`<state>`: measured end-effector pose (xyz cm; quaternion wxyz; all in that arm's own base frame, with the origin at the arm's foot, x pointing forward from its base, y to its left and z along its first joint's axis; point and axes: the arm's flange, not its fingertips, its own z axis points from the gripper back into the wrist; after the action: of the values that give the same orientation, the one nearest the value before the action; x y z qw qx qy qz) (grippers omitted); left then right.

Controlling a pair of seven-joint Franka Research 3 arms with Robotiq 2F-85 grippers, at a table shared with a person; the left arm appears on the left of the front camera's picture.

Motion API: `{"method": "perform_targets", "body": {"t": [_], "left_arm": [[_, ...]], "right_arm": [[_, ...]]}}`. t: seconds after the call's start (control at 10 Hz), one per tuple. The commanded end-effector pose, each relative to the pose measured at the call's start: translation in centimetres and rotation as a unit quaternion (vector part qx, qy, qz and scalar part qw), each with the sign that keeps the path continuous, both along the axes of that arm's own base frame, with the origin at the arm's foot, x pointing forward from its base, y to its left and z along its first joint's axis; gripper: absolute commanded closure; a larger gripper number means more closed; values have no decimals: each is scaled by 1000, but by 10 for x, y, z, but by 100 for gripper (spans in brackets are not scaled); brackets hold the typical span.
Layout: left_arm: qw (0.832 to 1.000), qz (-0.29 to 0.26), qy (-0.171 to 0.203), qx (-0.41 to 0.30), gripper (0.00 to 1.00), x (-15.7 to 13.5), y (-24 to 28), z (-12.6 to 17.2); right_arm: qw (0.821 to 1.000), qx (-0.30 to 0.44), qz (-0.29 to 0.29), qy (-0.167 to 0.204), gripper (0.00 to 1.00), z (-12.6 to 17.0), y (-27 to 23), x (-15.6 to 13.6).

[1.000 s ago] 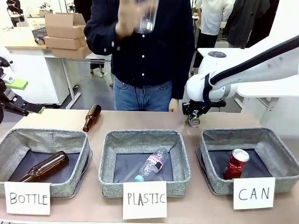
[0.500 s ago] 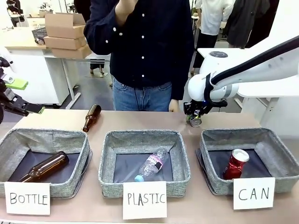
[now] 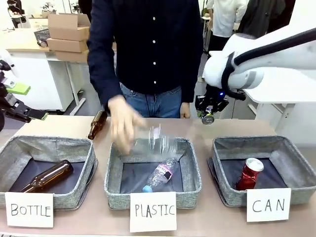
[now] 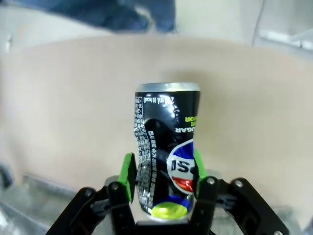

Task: Sort the can waste into the basket.
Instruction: Pick up the can waste from the table and place it in the right Fabric basket.

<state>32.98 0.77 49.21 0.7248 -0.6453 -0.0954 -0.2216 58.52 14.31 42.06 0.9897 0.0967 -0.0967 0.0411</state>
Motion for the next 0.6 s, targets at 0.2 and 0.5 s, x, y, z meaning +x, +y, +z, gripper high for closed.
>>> {"method": "perform_targets", "body": {"t": [0.2, 0.5], "left_arm": [[1000, 3, 5, -1, 0, -3, 0, 3], [1000, 3, 5, -1, 0, -3, 0, 3]], "right_arm": [[983, 22, 175, 57, 100, 76, -77, -136], [966, 14, 252, 52, 100, 76, -121, -201]]}}
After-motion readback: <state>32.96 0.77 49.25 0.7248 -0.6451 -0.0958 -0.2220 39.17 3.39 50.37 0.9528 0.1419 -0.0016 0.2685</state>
